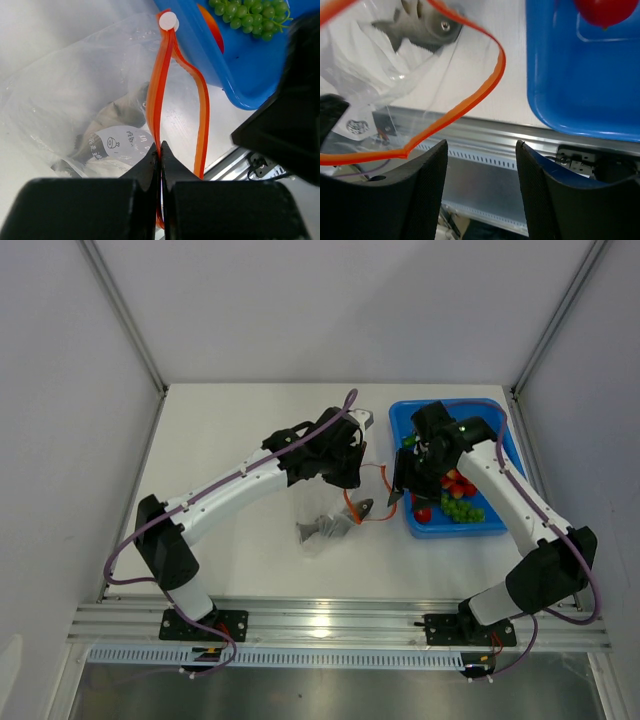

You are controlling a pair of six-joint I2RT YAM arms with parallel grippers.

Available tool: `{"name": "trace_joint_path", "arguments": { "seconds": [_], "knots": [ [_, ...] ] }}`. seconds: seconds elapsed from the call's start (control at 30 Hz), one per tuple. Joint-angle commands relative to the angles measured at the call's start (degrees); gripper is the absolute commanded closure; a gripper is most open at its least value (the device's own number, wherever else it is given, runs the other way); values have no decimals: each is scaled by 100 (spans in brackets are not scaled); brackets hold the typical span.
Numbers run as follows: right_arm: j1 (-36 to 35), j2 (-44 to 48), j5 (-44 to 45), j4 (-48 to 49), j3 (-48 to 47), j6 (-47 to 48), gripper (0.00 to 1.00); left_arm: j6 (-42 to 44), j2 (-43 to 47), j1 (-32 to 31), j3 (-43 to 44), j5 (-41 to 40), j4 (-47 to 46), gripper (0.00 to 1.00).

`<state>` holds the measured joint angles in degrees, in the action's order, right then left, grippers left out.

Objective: Place the food in the zip-top bag and seal the zipper
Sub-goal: Adjust the zipper food storage bag at the center of the board.

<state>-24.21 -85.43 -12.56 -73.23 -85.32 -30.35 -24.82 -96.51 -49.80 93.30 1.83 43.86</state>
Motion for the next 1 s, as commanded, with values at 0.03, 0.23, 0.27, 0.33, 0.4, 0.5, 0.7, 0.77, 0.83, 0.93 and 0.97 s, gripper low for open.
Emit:
{"name": "trace_joint_path", "arguments": {
  "seconds": [0.03,0.23,0.27,0.33,0.4,0.5,0.7,0.77,0.83,0.93,0.97],
  "knots": [
    [-146,193,-633,712,629,100,40,126,273,49,92,222,-176,99],
    [-23,27,-941,1012,868,-190,36,109,203,85,206,283,-105,99],
    [-5,0,-1002,1030,885,-208,35,109,203,85,215,292,-97,100],
    [39,-53,-1082,1117,894,-313,35,118,194,93,224,301,-88,99],
    [56,-105,-1169,1214,956,-436,34,91,194,111,224,318,-79,99],
    [56,-220,-1231,1320,947,-551,35,39,229,146,189,371,-70,99],
    [-5,-255,-1232,1311,938,-753,36,-32,247,269,250,380,-79,99],
    [-14,-246,-1179,1294,964,-762,36,-58,247,322,277,397,-79,99],
    [-23,-264,-1161,1302,1008,-780,36,-76,255,383,286,441,-97,99],
    [-14,-308,-1135,1285,1017,-797,37,-76,282,401,303,468,-105,99],
    [-23,-316,-1118,1285,1009,-806,37,-76,273,401,312,494,-114,99]
  ]
}}
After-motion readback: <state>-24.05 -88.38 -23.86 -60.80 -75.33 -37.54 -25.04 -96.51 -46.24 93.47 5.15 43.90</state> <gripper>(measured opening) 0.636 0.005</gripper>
